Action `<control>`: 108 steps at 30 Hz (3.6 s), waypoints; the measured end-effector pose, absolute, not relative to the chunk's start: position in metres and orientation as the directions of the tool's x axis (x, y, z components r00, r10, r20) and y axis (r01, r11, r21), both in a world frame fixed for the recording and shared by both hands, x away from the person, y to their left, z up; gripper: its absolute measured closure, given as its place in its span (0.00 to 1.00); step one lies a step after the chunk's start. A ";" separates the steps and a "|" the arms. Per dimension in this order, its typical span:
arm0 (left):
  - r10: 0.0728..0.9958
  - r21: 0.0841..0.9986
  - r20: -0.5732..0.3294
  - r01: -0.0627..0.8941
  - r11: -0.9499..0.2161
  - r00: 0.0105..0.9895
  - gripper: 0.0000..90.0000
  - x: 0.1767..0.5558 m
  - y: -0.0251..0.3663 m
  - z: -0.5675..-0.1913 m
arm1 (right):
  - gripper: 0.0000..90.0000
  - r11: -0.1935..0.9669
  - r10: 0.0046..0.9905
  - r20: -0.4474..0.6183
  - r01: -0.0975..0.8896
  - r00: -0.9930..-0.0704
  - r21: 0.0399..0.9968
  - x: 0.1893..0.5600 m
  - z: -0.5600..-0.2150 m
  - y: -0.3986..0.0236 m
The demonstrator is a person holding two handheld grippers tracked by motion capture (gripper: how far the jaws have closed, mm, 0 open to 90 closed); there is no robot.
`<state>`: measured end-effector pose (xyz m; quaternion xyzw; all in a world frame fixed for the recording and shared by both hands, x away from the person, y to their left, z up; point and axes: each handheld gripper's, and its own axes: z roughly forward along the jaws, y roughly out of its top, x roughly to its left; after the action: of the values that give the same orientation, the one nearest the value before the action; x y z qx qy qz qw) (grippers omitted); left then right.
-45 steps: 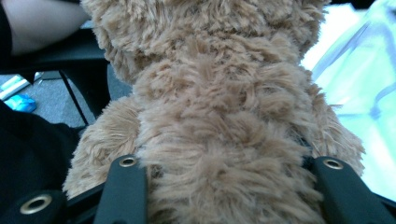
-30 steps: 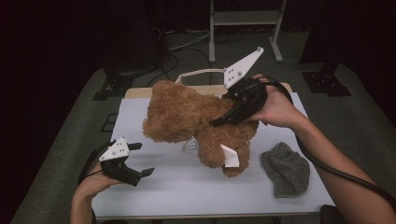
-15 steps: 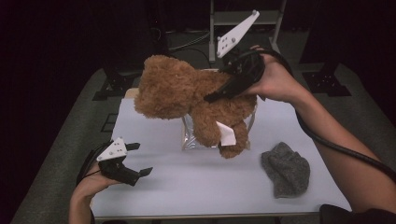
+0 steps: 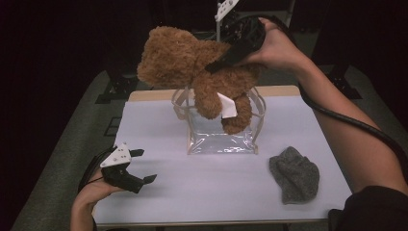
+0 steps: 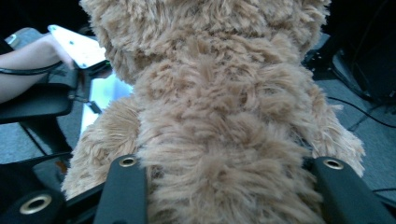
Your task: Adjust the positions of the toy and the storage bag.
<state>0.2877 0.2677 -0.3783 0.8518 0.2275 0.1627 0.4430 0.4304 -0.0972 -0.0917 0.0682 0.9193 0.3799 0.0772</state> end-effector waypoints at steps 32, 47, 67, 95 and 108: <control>0.527 0.828 0.054 0.257 -0.498 0.848 0.03 0.287 0.271 -0.383 | 0.55 0.722 0.244 -0.086 0.122 -0.966 0.682 0.505 -0.117 -0.083; 0.513 0.819 0.055 0.255 -0.515 0.857 0.03 0.287 0.264 -0.384 | 0.54 0.705 0.239 -0.008 0.168 -0.971 0.689 0.495 -0.156 -0.094; 0.515 0.825 0.054 0.252 -0.506 0.856 0.03 0.284 0.268 -0.383 | 0.54 0.716 0.321 0.021 0.257 -0.947 0.649 0.521 -0.202 -0.111; 0.509 0.818 0.047 0.260 -0.514 0.859 0.03 0.284 0.266 -0.386 | 0.34 0.785 0.350 0.049 0.321 -0.936 0.530 0.514 -0.282 -0.121; 0.512 0.824 0.052 0.253 -0.508 0.858 0.03 0.283 0.268 -0.383 | 0.44 0.656 0.298 0.078 0.263 -0.951 0.708 0.514 -0.252 -0.099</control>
<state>0.2831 0.2678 -0.3831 0.8558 0.2233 0.1460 0.4431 0.5143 -0.0992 -0.2515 0.1542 0.9095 0.3853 0.0222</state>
